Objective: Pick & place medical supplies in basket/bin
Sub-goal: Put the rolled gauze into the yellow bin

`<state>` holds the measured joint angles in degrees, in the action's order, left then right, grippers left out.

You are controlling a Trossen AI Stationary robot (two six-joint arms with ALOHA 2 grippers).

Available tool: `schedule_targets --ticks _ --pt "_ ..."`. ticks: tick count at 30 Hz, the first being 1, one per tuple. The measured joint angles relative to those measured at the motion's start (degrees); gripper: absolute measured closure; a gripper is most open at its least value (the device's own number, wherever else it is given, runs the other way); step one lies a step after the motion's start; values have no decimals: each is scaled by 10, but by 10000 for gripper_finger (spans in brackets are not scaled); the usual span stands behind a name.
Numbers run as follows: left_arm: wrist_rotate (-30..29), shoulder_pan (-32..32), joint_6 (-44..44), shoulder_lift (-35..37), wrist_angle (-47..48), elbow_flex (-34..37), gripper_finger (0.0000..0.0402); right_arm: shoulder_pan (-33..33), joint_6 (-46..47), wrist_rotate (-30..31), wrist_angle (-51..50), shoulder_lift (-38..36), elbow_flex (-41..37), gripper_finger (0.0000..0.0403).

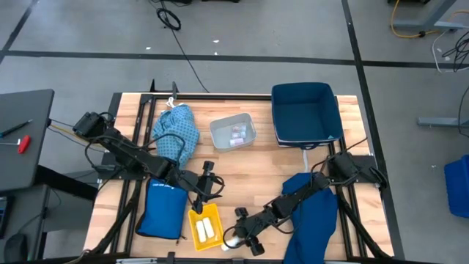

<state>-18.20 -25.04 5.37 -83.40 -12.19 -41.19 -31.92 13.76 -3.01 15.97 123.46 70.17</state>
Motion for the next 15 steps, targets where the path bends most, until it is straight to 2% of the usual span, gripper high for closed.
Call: schedule_targets --ticks 5,6,15 --pt "0 0 0 0 0 0 208 0 -18 -4 -2 0 0 362" --pt "0 0 0 0 0 0 208 0 -22 -7 -2 -1 0 379" --pt "0 0 2 0 0 0 208 -2 -20 -12 -42 -18 1 393"
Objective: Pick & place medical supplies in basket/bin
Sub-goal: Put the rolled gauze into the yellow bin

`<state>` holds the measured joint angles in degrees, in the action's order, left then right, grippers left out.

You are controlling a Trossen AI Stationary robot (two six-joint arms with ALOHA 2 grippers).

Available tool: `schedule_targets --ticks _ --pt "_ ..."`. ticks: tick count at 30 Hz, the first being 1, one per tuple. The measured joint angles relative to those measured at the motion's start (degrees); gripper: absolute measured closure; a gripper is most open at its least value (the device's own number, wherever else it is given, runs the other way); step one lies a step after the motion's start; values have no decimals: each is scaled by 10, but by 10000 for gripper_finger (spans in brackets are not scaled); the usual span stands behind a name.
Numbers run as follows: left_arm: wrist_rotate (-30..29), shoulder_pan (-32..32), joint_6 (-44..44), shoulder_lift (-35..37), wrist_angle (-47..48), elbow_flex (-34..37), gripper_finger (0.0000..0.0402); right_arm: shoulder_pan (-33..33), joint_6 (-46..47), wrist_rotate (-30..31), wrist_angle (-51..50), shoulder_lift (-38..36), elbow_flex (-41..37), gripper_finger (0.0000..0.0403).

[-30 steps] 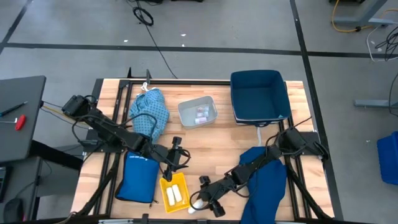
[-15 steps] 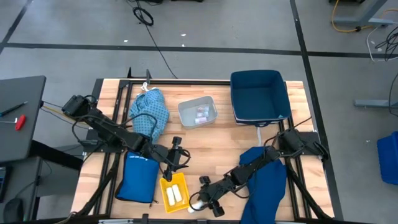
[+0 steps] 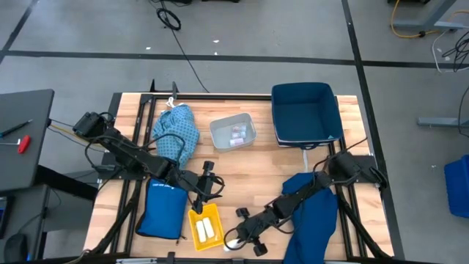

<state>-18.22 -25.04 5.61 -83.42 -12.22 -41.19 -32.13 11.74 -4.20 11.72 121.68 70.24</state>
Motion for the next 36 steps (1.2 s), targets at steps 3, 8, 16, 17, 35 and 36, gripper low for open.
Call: schedule_targets --ticks 3,8,16,17,35,36 --pt "0 0 4 0 -1 0 208 -3 -2 24 -32 -28 0 393" --pt "0 0 6 0 -1 0 208 -2 -17 60 -100 -95 0 393" --pt "2 0 14 0 -19 0 208 -2 -59 122 -185 -198 -1 393" --pt "2 -1 17 0 -28 0 208 -1 -68 131 -185 -207 -1 393" --pt "39 8 105 0 -218 0 208 8 -311 393 1 -233 -2 393" --pt "38 9 106 0 -220 0 208 8 -324 406 14 -233 -2 393"
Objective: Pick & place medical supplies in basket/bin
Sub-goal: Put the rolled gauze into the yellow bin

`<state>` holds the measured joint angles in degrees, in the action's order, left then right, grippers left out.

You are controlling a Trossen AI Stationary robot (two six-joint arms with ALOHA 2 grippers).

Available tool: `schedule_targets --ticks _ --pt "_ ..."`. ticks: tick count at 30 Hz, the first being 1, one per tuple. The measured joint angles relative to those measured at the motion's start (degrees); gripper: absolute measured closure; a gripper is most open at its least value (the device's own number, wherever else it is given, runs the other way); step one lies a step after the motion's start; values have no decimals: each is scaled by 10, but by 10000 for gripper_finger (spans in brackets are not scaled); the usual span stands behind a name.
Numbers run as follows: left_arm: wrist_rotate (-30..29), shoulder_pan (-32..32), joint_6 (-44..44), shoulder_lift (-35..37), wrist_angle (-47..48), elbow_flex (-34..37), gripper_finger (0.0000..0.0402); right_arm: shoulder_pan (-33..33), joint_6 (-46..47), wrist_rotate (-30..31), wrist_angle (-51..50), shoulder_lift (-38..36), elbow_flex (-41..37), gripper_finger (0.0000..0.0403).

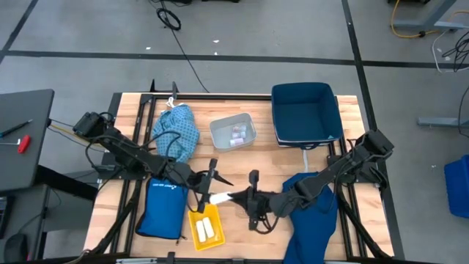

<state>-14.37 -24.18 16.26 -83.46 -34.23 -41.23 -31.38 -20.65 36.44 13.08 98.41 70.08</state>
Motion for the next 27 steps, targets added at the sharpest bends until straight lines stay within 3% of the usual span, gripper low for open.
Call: schedule_targets --ticks 8,13,16,22,24,27 --pt "-33 19 24 0 22 0 208 1 -59 87 49 0 0 393" --pt "-20 36 24 5 47 0 208 1 -48 104 30 0 0 393" --pt "7 37 26 28 58 1 208 1 -38 103 27 0 0 393" --pt "138 37 26 120 111 1 208 0 -39 92 33 0 -4 393" --pt "151 37 24 155 137 5 208 0 -36 84 31 0 -4 393" --pt "153 36 19 220 99 57 208 1 -33 79 35 0 -4 393"
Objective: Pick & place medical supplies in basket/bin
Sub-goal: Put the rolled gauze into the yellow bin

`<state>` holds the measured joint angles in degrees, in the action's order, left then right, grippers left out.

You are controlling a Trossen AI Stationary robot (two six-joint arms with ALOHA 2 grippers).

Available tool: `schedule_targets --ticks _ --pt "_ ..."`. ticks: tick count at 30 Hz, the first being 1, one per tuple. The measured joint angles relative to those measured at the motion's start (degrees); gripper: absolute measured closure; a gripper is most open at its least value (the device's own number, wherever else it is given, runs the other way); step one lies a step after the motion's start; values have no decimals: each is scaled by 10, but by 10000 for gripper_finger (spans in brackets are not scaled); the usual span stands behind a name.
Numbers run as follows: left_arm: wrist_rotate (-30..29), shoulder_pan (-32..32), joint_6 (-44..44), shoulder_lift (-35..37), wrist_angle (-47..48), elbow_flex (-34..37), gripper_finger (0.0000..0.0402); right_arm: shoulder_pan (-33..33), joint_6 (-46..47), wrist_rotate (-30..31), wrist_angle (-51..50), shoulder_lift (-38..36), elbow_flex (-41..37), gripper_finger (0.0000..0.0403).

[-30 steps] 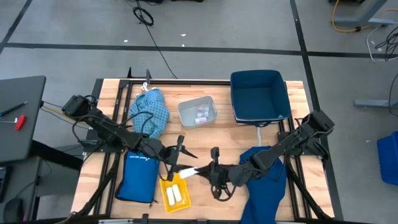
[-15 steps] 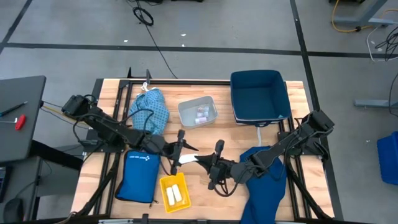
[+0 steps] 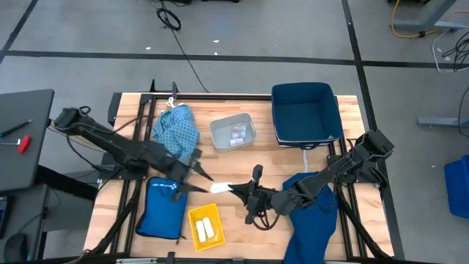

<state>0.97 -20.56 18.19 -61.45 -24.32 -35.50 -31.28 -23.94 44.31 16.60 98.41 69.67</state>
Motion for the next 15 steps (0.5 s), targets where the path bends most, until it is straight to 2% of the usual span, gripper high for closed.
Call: schedule_targets --ticks 2,7,11,15 --pt "-13 0 -11 50 -67 56 208 0 0 -6 3 0 0 393" --pt "-25 0 -41 125 -322 217 208 0 -8 -23 33 0 0 393" --pt "-60 0 -47 127 -509 318 208 14 -29 -51 79 0 0 393" --pt "-86 0 -42 102 -575 350 208 46 -37 -118 135 3 0 393"
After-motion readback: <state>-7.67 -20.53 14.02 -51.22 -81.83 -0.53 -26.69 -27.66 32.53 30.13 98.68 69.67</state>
